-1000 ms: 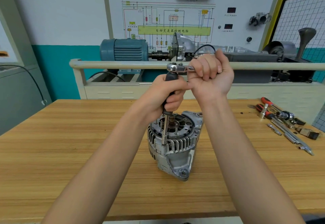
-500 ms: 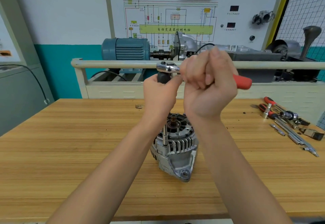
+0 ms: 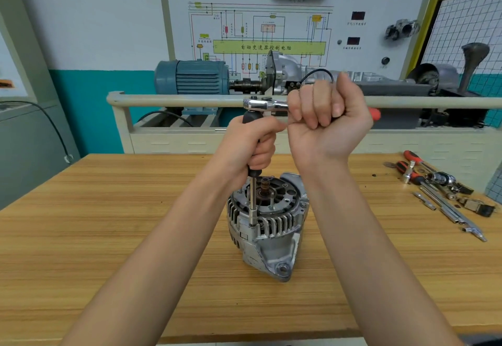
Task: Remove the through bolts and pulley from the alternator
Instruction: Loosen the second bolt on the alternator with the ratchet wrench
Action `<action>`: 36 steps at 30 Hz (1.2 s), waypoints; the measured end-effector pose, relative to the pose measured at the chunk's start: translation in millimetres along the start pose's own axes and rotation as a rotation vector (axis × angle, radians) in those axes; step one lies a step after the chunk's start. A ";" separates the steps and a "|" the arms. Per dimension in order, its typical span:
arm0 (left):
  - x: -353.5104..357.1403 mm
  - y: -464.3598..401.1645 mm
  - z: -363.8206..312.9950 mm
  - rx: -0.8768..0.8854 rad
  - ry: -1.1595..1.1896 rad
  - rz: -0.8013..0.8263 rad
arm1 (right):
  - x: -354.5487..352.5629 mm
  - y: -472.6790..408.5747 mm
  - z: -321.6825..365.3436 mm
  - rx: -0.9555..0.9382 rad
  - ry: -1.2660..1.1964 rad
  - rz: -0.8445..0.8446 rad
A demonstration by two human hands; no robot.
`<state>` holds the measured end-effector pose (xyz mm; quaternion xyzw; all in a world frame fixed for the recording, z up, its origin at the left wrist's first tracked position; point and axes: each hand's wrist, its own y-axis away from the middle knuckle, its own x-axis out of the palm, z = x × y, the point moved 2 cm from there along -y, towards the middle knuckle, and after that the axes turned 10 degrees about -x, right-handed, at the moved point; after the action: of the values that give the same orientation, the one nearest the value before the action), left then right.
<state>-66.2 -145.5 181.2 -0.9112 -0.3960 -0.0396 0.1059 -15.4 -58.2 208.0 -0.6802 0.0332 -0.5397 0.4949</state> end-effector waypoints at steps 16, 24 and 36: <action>-7.2 4.3 -2.8 0.021 0.027 0.187 | -1.8 -6.6 -1.5 0.169 -0.157 -0.129; 4.5 3.5 -0.4 0.025 -0.030 -0.047 | 2.4 7.4 4.4 -0.034 -0.011 -0.031; 0.9 5.1 0.9 0.126 -0.048 -0.251 | 18.9 16.4 -5.0 -0.234 0.226 0.225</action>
<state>-61.9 -148.1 179.6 -0.8469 -0.5109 -0.0061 0.1476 -3.4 -80.6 209.3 -0.6600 0.2267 -0.5466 0.4628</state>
